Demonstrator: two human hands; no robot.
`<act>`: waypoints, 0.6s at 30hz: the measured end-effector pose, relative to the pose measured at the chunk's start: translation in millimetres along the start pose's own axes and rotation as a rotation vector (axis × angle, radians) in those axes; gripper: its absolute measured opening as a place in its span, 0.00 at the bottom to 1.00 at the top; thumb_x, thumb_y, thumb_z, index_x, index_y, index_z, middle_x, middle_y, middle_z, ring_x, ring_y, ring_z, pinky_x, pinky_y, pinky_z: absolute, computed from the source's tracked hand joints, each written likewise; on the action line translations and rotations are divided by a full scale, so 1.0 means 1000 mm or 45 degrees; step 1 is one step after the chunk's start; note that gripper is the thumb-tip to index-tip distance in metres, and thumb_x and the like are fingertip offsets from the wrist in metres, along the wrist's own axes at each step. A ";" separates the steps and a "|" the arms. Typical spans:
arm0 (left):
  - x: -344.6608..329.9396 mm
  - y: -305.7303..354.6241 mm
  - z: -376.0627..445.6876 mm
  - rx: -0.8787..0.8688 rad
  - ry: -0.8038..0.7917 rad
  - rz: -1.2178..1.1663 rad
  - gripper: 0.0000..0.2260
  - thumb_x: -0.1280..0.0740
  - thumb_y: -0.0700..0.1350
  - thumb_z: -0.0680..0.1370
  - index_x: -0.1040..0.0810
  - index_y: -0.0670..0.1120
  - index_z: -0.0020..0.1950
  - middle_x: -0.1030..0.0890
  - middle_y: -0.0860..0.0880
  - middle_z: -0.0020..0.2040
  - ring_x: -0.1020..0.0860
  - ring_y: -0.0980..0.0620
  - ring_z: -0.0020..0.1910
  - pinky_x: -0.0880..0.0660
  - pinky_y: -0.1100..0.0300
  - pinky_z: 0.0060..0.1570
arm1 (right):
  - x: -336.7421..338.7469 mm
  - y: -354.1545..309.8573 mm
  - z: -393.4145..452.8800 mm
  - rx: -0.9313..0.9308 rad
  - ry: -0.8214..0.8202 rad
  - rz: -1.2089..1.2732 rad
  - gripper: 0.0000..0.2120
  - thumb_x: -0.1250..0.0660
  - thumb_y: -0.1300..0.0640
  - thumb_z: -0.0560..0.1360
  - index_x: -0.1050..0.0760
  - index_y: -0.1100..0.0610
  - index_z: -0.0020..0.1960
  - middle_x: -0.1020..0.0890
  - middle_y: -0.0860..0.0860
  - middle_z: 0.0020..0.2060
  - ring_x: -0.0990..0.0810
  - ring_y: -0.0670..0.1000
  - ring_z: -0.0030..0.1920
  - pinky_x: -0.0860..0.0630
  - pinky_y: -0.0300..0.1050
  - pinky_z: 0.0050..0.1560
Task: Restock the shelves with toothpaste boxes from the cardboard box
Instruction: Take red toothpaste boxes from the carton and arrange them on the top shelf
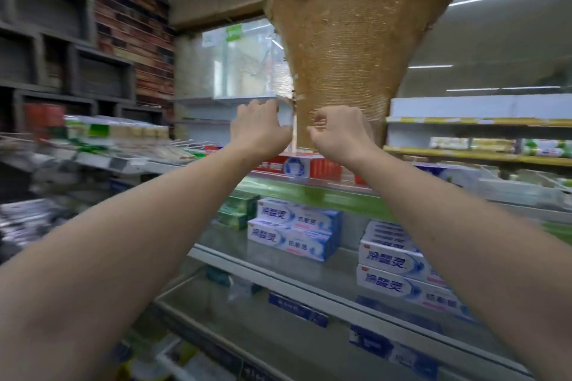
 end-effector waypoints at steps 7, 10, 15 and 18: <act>0.031 -0.082 -0.028 0.185 0.047 0.229 0.23 0.36 0.56 0.78 0.28 0.47 0.70 0.27 0.42 0.66 0.31 0.39 0.67 0.30 0.46 0.64 | -0.046 -0.090 0.002 0.197 -0.036 0.239 0.19 0.36 0.44 0.75 0.21 0.51 0.62 0.19 0.54 0.57 0.25 0.59 0.61 0.25 0.51 0.58; 0.040 -0.125 -0.045 0.275 0.024 0.292 0.23 0.37 0.57 0.78 0.28 0.47 0.68 0.27 0.42 0.65 0.31 0.39 0.66 0.30 0.46 0.63 | -0.074 -0.128 -0.008 0.241 -0.090 0.354 0.20 0.37 0.44 0.75 0.21 0.52 0.62 0.19 0.54 0.57 0.25 0.59 0.61 0.25 0.51 0.58; 0.058 -0.200 -0.076 0.426 -0.034 0.399 0.22 0.37 0.55 0.79 0.29 0.48 0.70 0.28 0.43 0.68 0.31 0.40 0.68 0.28 0.46 0.63 | -0.129 -0.189 -0.035 0.313 -0.220 0.430 0.17 0.36 0.45 0.74 0.20 0.51 0.60 0.19 0.56 0.55 0.24 0.60 0.59 0.26 0.50 0.56; 0.067 -0.245 -0.096 0.505 -0.065 0.462 0.21 0.37 0.55 0.79 0.29 0.48 0.69 0.27 0.42 0.66 0.31 0.39 0.67 0.28 0.45 0.62 | -0.163 -0.224 -0.048 0.340 -0.306 0.464 0.17 0.35 0.45 0.75 0.21 0.51 0.61 0.19 0.55 0.57 0.24 0.60 0.60 0.25 0.49 0.55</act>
Point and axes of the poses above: each hand's wrist, its own z-axis towards the middle knuckle, its own x-axis out of the back of the hand, y = z × x, the point moved 3 cm from there along z, towards the middle knuckle
